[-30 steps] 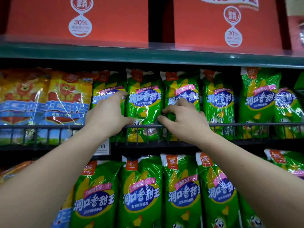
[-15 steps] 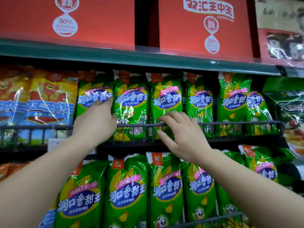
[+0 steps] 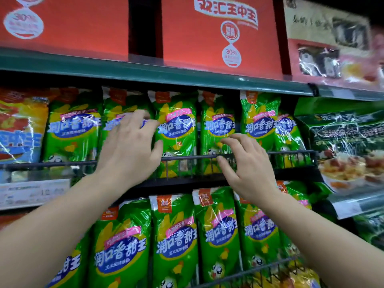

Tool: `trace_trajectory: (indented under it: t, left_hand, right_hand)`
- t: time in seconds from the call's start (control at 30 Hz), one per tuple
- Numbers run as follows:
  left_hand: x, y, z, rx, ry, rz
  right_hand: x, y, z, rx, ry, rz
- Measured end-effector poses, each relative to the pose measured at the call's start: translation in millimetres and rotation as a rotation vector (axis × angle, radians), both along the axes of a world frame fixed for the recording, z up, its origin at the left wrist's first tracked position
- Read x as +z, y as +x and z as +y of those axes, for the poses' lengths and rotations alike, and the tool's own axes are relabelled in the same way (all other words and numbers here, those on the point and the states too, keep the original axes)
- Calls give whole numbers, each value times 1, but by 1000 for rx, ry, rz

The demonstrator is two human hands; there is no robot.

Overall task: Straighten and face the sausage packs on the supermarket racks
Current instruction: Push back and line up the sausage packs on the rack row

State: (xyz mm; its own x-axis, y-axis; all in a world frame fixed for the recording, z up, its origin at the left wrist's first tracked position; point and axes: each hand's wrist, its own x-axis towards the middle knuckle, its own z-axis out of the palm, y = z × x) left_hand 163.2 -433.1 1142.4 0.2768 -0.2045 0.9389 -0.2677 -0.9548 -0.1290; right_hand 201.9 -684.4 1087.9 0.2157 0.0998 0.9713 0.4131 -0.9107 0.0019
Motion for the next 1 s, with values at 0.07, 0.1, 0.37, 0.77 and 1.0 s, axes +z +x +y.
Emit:
trace_trajectory:
  t: [0.07,0.1,0.37,0.77,1.0]
  left_hand:
    - [3,6,-18,-5,47,26]
    - [5,8,-27,-2,58,40]
    - [27,37,-83,44,62,182]
    - [24,53,-89,219,39,234]
    - [24,55,-90,224,34,220]
  right_hand:
    - [4,3,-21,-13,29,-15]
    - [7,5,-32,-19,40,-21]
    - [34,23,-89,-52,17,49]
    - [76,47,-85,-2,-121,319]
    - [85,48,-75,-54,-133,386]
